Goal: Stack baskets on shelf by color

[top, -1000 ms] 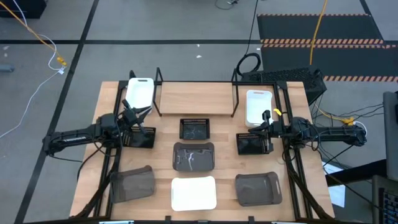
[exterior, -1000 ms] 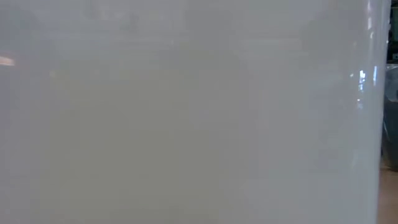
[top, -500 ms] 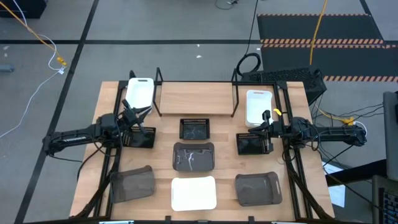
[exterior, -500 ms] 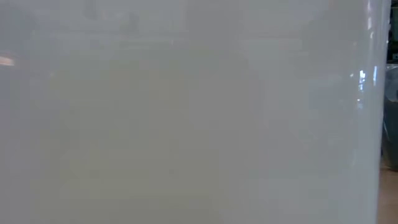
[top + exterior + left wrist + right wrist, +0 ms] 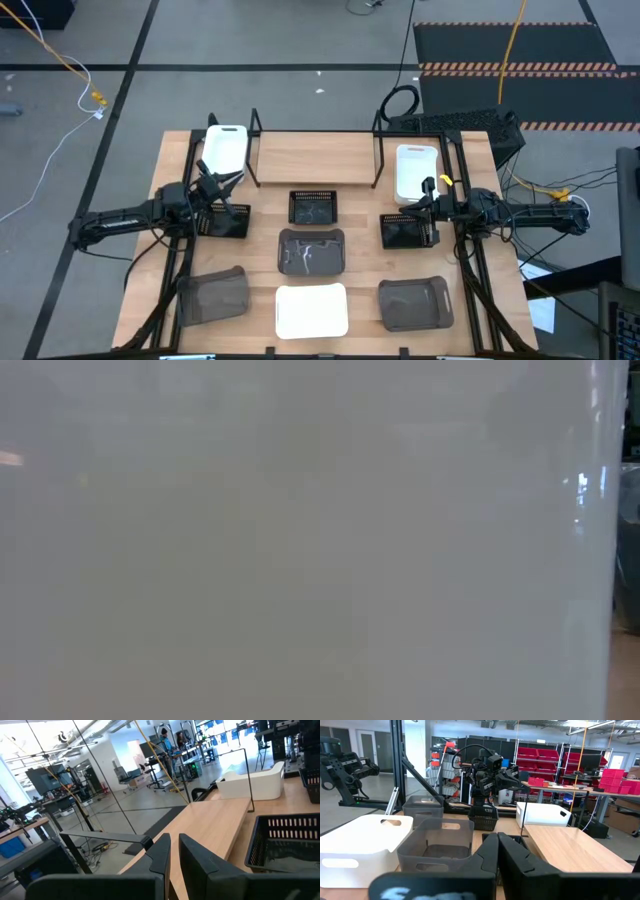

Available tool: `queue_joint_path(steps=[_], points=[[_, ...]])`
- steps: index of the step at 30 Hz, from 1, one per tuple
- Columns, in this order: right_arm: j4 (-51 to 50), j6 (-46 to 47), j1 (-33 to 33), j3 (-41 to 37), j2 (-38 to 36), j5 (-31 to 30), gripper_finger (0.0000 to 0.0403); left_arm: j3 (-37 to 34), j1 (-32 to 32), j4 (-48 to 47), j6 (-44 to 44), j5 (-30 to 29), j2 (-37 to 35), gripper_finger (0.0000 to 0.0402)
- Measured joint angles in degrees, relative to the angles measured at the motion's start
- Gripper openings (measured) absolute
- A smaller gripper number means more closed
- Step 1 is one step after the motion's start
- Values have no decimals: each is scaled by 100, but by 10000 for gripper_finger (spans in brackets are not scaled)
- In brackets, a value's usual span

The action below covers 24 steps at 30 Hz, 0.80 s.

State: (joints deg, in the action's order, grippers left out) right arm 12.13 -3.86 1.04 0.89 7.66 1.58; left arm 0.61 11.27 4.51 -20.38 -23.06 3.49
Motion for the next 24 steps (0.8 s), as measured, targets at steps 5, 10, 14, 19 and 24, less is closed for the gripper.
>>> queue_joint_path(steps=[5,10,14,19,24], points=[[0,0,1,0,2,-1,0,0,0,0,1,-1,-1,42],[0,-1,9,0,2,0,0,-1,0,0,0,1,-2,42],[1,0,9,0,2,0,0,1,0,0,1,-1,-1,42],[51,0,9,0,0,0,0,0,0,0,1,0,0,42],[182,-74,11,0,6,-85,0,0,0,0,99,1,-1,42]])
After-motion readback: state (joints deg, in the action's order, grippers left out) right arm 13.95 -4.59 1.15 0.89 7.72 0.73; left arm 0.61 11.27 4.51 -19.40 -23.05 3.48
